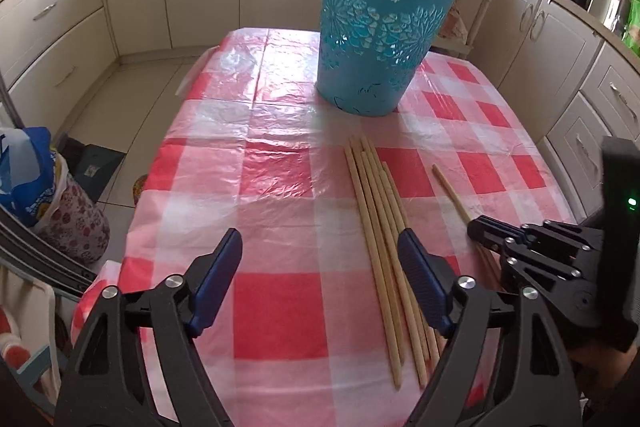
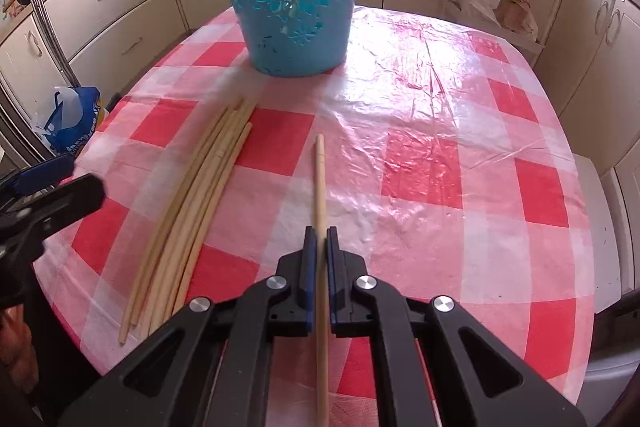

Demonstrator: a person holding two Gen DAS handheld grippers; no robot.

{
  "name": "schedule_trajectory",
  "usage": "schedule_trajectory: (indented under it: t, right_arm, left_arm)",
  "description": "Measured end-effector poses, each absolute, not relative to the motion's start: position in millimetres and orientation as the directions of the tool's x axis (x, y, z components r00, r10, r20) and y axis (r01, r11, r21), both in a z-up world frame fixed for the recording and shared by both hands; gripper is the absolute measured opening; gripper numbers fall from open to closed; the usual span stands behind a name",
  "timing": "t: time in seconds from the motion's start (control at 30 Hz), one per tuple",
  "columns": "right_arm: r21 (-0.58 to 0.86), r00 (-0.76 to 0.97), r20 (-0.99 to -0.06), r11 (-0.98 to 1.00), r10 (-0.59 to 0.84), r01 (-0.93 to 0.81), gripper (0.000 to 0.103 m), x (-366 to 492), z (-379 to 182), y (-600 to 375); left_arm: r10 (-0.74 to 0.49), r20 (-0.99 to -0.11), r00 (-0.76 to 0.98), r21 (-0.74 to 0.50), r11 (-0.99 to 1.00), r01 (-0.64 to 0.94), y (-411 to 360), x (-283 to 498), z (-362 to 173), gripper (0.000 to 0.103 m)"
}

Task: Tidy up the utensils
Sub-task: 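Grasp another chopstick with the right gripper while the left gripper grasps one too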

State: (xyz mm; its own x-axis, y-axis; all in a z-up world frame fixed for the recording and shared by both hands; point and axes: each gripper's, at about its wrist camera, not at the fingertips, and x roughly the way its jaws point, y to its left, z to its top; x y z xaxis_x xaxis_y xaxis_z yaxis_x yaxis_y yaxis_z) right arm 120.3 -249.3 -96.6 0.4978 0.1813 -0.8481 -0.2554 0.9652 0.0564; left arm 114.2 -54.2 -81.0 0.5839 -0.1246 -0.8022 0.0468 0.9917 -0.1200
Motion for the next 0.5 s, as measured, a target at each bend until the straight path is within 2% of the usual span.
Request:
schedule_trajectory:
  t: [0.4, 0.43, 0.5]
  right_arm:
    - [0.135, 0.518, -0.821, 0.964, 0.239, -0.231, 0.007, 128.7, -98.2, -251.1]
    - [0.137, 0.518, -0.82, 0.963, 0.242, -0.233, 0.008, 129.4, -98.1, -250.6]
    - [0.141, 0.516, -0.818, 0.959, 0.252, -0.246, 0.019, 130.6, -97.8, -248.3]
  left_arm:
    - [-0.009, -0.848, 0.53, 0.005, 1.0, 0.025, -67.2, 177.7, -113.0, 0.068]
    - [0.005, -0.847, 0.532, 0.027, 0.999, 0.033, -69.6, 179.8, -114.3, 0.068]
    - [-0.009, -0.85, 0.527, 0.015, 0.999, 0.043, -68.5, 181.2, -112.8, 0.068]
